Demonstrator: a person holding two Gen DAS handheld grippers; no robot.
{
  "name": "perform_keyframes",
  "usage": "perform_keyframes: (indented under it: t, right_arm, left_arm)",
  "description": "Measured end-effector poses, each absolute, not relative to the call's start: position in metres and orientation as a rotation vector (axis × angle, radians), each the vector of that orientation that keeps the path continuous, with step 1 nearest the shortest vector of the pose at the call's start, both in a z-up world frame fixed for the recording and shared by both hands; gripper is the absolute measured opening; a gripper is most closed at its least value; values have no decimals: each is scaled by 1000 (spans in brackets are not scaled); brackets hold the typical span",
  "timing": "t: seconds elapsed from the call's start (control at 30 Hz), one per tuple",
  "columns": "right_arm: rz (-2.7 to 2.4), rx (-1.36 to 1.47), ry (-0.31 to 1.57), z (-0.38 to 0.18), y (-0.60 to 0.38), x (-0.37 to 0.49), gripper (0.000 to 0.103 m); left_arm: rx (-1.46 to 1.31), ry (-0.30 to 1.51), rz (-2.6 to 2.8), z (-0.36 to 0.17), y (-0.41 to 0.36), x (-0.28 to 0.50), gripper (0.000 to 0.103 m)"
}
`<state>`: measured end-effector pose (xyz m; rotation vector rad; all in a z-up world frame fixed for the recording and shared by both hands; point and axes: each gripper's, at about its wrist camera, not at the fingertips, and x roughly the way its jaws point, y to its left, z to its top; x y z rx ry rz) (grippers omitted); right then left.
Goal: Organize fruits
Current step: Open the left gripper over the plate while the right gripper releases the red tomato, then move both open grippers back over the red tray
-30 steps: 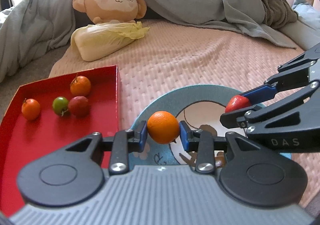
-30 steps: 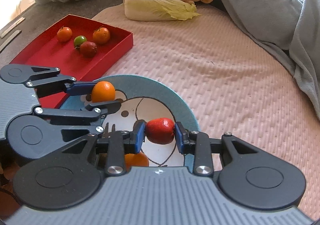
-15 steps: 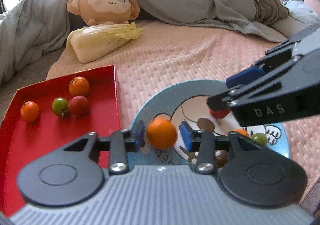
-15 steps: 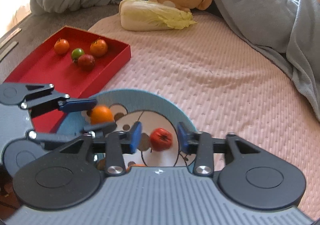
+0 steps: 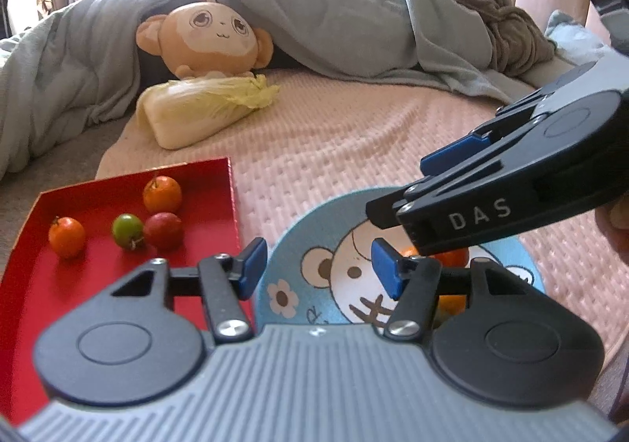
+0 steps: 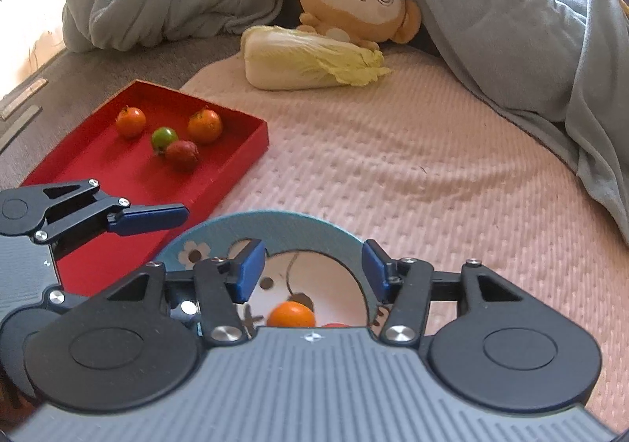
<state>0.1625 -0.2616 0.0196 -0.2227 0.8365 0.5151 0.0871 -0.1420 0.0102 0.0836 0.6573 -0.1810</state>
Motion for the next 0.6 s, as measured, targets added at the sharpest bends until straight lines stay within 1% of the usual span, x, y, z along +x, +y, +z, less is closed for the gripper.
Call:
perform_keyframes:
  t: [0.17,0.6]
  right_arm:
    - [533,-215,825,24,-246,163,65]
    - [606,-203,804,28,-189,167,65]
  left_arm:
    - [72,641,-172,16,-129,84,61]
    - [42,619,-108,24,-76,79,61]
